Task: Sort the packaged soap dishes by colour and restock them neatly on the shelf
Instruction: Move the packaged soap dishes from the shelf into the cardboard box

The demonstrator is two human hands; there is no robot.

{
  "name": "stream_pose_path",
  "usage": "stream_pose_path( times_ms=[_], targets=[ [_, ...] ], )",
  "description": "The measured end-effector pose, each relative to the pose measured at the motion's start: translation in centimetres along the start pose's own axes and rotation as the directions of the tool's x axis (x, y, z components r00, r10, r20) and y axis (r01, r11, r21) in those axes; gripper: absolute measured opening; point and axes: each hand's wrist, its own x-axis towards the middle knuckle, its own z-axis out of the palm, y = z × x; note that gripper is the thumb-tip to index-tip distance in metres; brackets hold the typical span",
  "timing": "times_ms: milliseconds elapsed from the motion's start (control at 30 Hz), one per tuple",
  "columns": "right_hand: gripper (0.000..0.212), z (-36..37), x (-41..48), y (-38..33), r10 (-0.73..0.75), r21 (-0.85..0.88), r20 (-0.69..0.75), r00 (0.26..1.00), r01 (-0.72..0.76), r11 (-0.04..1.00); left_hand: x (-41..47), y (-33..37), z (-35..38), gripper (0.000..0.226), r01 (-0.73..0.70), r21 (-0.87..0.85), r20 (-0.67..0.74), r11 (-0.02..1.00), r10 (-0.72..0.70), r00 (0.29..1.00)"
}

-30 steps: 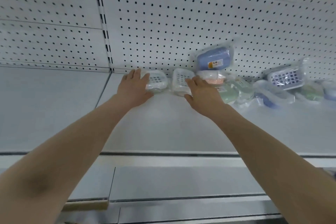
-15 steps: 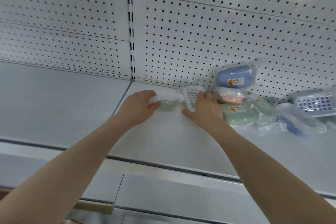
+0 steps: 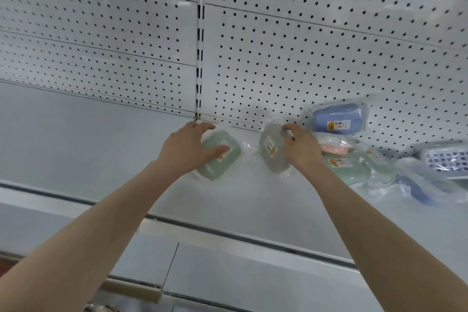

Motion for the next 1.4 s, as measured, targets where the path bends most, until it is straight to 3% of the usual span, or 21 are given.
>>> stream_pose_path(
  times_ms=[67, 167, 300, 433, 700, 933, 1200, 1400],
  targets=[
    [0.036, 0.4, 0.0, 0.1, -0.047, -0.206, -0.025, 0.999, 0.041, 0.978, -0.1, -0.1, 0.7, 0.053, -0.098, 0.106, -0.007, 0.99, 0.099, 0.995],
    [0.069, 1.3, -0.4, -0.1, -0.095, -0.488, 0.022, 0.995, 0.094, 0.868, -0.1, -0.3, 1.8, 0.036, -0.147, 0.135, 0.0, 0.98, 0.149, 0.989],
    [0.094, 1.8, -0.3, -0.3, -0.096, -0.632, 0.049, 0.994, 0.106, 0.767, -0.8, 0.1, 2.8, 0.059, -0.104, 0.237, 0.092, 0.966, 0.084, 0.992],
    [0.09, 2.1, -0.4, 0.4, -0.16, -0.689, 0.056, 0.986, 0.154, 0.709, -2.3, 0.8, 3.0, 0.061, -0.05, 0.299, 0.046, 0.953, 0.038, 0.998],
    [0.088, -0.4, -7.6, 1.7, -0.316, -0.429, 0.009, 0.949, 0.289, 0.856, -10.5, 2.5, 1.6, 0.057, -0.052, 0.21, -0.135, 0.976, 0.082, 0.987],
    [0.088, -2.7, -18.0, 2.9, -0.422, -0.242, -0.026, 0.906, 0.404, 0.882, -21.4, 4.1, 0.8, 0.061, -0.018, 0.179, -0.265, 0.984, 0.066, 0.962],
    [0.085, -0.6, -28.9, 1.2, -0.536, -0.17, 0.002, 0.844, 0.529, 0.832, -34.0, -0.4, -1.0, 0.065, 0.138, 0.161, -0.254, 0.977, -0.094, 0.963],
    [0.088, 4.8, -35.4, -2.3, -0.592, -0.139, 0.175, 0.787, 0.615, 0.776, -42.2, -6.8, -1.4, 0.065, 0.328, 0.127, -0.221, 0.936, -0.296, 0.929]
  ],
)
